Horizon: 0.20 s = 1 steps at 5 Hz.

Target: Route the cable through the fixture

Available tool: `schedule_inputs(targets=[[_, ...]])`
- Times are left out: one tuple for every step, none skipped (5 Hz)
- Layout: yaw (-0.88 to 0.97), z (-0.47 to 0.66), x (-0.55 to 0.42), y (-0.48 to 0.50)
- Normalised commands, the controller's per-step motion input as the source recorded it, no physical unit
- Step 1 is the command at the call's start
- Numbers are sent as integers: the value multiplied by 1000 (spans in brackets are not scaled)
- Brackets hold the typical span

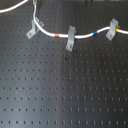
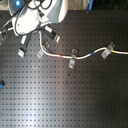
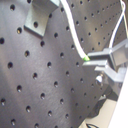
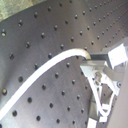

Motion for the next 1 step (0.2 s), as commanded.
schedule_inputs(targets=[[0, 233, -25, 101]])
